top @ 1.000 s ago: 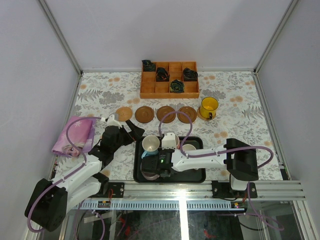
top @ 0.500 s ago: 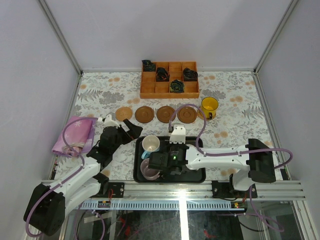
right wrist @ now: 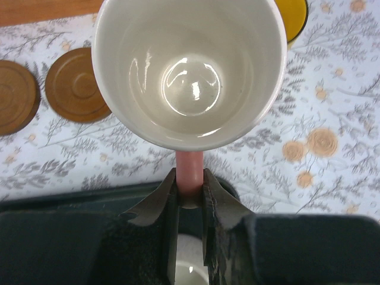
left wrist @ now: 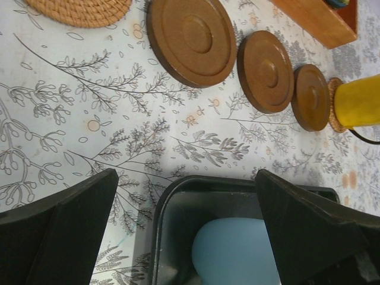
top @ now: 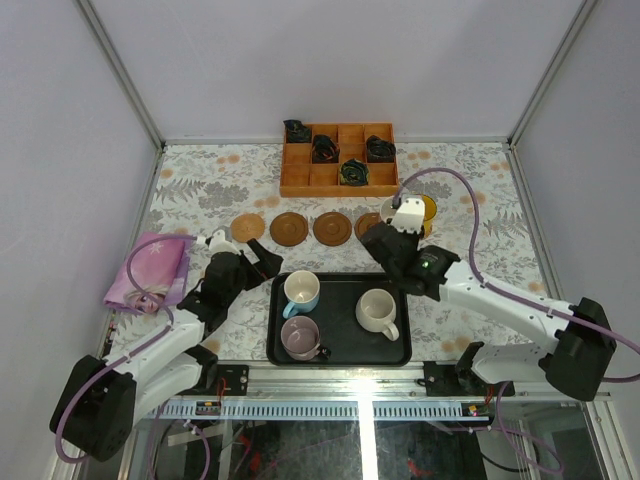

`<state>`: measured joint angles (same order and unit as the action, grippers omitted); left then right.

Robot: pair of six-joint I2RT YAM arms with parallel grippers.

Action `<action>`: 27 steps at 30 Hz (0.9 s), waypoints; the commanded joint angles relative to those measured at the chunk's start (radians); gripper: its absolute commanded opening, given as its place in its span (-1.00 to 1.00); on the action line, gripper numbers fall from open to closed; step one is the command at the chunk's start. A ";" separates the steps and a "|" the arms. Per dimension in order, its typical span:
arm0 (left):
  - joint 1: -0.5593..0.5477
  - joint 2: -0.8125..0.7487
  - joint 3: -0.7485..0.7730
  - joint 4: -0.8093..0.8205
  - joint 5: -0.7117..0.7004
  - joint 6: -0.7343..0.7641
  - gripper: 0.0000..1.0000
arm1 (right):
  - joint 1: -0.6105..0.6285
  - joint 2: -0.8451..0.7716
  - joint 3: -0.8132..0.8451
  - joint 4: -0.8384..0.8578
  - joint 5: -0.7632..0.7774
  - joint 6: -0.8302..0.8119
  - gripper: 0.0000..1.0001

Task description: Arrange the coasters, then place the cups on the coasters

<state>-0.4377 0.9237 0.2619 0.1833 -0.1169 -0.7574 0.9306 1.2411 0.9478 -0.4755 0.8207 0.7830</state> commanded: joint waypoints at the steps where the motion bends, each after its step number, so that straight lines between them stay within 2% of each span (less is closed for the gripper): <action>1: -0.003 0.023 0.031 0.023 -0.061 0.032 1.00 | -0.102 0.060 0.100 0.196 -0.113 -0.265 -1.00; 10: -0.005 0.059 0.042 0.019 -0.074 0.051 1.00 | -0.285 0.247 0.219 0.259 -0.303 -0.399 -1.00; 15: -0.006 0.087 0.037 0.031 -0.079 0.084 1.00 | -0.292 0.318 0.230 0.281 -0.316 -0.409 -1.00; 27: -0.005 0.176 0.063 0.041 -0.067 0.110 1.00 | -0.294 0.379 0.227 0.292 -0.388 -0.266 -1.00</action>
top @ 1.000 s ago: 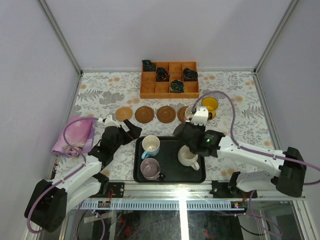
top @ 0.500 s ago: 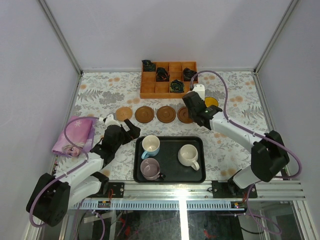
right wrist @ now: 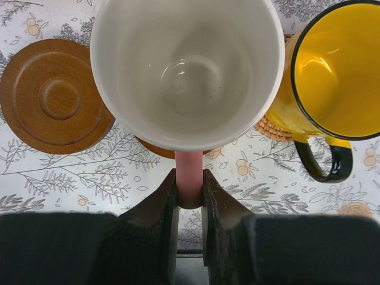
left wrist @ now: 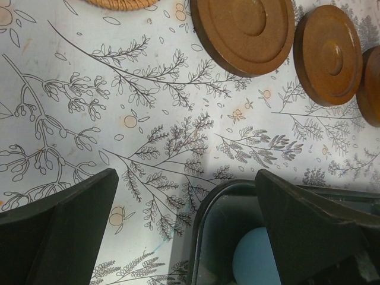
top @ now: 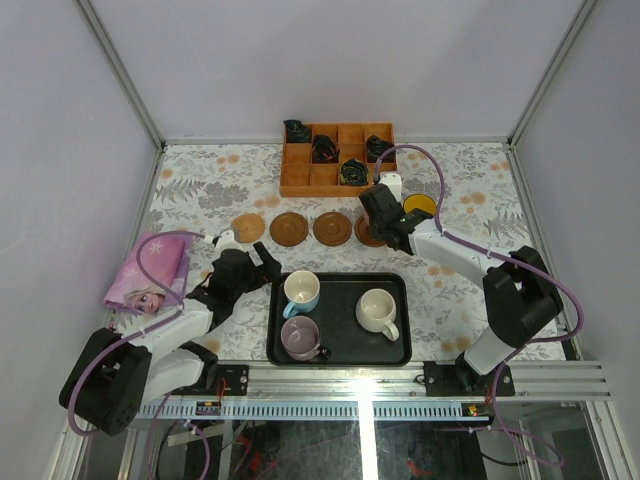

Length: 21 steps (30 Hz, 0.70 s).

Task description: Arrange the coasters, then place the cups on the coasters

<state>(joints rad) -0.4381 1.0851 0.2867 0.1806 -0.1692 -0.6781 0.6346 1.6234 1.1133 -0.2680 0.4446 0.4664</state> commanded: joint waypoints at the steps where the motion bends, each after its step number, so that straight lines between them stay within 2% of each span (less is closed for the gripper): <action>1: -0.005 0.018 0.039 0.042 -0.015 0.031 1.00 | 0.002 0.001 0.070 0.072 -0.017 0.059 -1.00; 10: -0.004 0.036 0.046 0.031 -0.007 0.041 1.00 | 0.000 0.020 0.098 -0.013 -0.032 0.123 -1.00; 21: -0.006 0.057 0.052 0.031 -0.003 0.040 1.00 | -0.003 0.010 0.071 -0.013 -0.038 0.142 -1.00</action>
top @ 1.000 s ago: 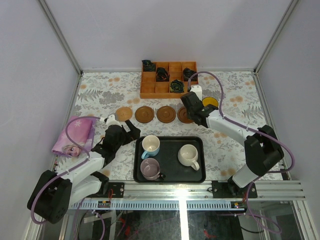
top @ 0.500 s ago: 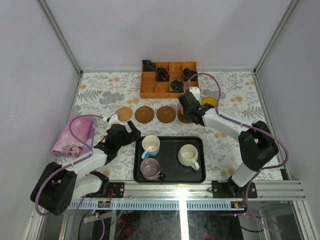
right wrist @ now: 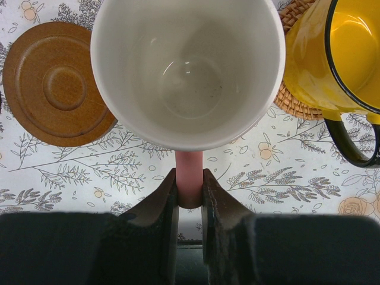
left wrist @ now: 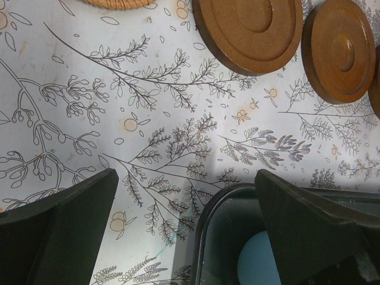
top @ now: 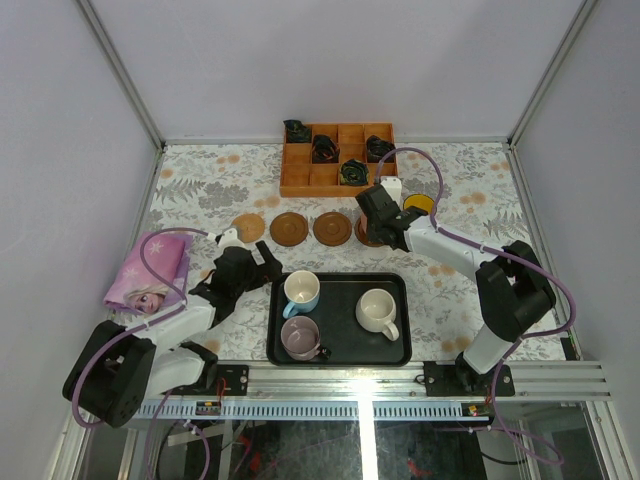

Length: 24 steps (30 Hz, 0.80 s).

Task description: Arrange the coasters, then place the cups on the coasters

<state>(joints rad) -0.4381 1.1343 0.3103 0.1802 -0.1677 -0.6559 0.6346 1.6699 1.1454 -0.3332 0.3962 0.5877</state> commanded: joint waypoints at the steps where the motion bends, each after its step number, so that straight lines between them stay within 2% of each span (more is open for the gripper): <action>1: -0.005 0.010 0.029 0.031 -0.004 0.018 1.00 | -0.003 -0.036 0.036 0.054 0.008 0.023 -1.00; 10: -0.005 0.017 0.032 0.033 0.003 0.013 1.00 | -0.003 -0.023 0.018 0.055 -0.011 0.037 -1.00; 12: -0.005 0.016 0.031 0.031 0.005 0.012 1.00 | -0.002 -0.021 0.017 0.049 -0.011 0.039 -0.94; 15: -0.005 0.012 0.029 0.032 0.009 0.012 1.00 | -0.003 -0.024 0.007 0.049 0.004 0.040 -0.89; 24: -0.005 0.006 0.025 0.039 0.018 0.013 1.00 | -0.001 0.016 0.006 0.052 0.052 0.026 -0.90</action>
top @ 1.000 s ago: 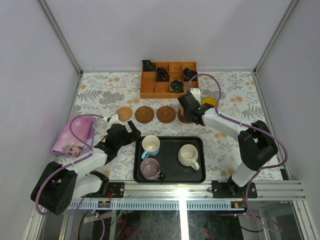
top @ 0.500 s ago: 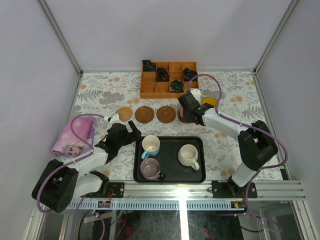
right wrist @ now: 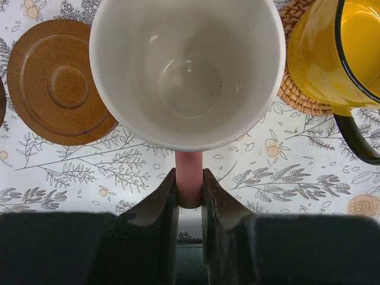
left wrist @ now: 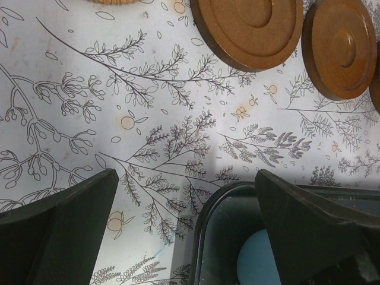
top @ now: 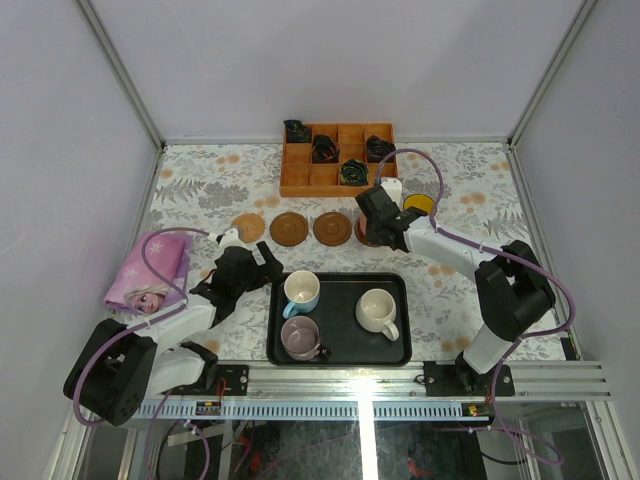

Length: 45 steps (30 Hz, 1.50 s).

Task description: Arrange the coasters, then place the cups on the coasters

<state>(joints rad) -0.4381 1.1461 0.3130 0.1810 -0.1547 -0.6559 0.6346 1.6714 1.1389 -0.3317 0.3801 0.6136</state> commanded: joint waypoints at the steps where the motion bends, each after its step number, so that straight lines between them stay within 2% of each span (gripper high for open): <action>1: -0.003 -0.005 0.022 0.039 0.004 0.013 0.99 | -0.001 0.018 0.010 0.054 0.069 -0.002 -0.90; 11: -0.004 0.013 0.026 0.049 0.010 0.015 1.00 | -0.001 0.062 -0.001 0.068 0.087 -0.008 -0.90; 15: -0.005 0.024 0.026 0.052 0.017 0.015 1.00 | -0.001 0.044 -0.013 0.062 0.090 -0.003 -0.87; 19: -0.005 0.028 0.029 0.055 0.018 0.015 1.00 | 0.000 0.031 -0.015 0.048 0.091 -0.002 -0.75; 32: -0.004 0.045 0.035 0.061 0.032 0.011 1.00 | 0.029 0.001 -0.028 0.032 0.065 0.013 -0.74; 36: -0.005 0.045 0.035 0.062 0.033 0.011 1.00 | 0.034 0.025 -0.026 0.035 0.044 0.014 -0.61; 39: -0.005 0.050 0.037 0.063 0.035 0.012 1.00 | 0.043 0.040 -0.021 0.035 0.034 0.017 -0.42; 42: -0.005 0.055 0.039 0.063 0.037 0.013 1.00 | 0.051 0.052 -0.013 0.028 0.035 0.020 -0.14; 45: -0.004 0.058 0.039 0.060 0.037 0.013 1.00 | 0.054 0.055 -0.007 0.025 0.039 0.020 0.01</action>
<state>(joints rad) -0.4381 1.1934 0.3325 0.1959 -0.1287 -0.6559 0.6743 1.7180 1.1149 -0.2836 0.4240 0.6212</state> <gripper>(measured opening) 0.997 0.466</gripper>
